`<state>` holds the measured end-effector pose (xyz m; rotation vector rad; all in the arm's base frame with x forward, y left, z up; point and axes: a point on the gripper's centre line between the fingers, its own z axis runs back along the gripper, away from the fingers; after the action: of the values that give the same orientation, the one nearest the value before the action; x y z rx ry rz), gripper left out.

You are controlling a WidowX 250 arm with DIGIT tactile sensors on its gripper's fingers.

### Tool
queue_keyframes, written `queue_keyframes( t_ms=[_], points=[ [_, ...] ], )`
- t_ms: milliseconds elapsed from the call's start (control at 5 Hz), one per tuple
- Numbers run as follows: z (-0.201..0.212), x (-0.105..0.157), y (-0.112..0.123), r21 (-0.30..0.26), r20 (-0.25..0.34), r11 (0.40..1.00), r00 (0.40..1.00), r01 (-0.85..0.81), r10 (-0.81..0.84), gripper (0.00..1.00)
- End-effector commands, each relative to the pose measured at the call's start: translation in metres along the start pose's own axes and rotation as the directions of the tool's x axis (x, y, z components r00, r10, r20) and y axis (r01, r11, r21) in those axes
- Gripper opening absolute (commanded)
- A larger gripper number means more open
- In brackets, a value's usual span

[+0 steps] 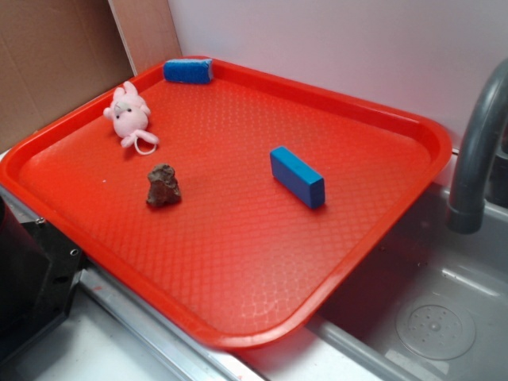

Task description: Grab the pink bunny.

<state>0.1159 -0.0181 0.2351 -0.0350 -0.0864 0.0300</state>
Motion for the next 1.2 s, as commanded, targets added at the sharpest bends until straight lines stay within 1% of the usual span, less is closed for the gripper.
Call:
queue_keyframes(
  t_ms=[0,200,400,600,800,1000],
  points=[
    [0.0,0.0,0.0,0.0,0.0,1.0,1.0,0.0,0.0,1.0],
    [-0.05,0.024,0.051,0.087,-0.055,0.967,0.968,-0.239,0.244,1.0],
    [-0.098,0.041,0.085,0.131,0.008,0.873,0.881,-0.47,0.473,1.0],
    [-0.13,0.058,0.106,0.072,0.029,0.805,0.808,-0.589,0.589,1.0],
    [-0.153,0.075,0.136,0.078,0.072,0.755,0.759,-0.651,0.647,1.0],
    [-0.165,0.084,0.161,0.082,0.065,0.757,0.761,-0.648,0.645,1.0]
  ],
)
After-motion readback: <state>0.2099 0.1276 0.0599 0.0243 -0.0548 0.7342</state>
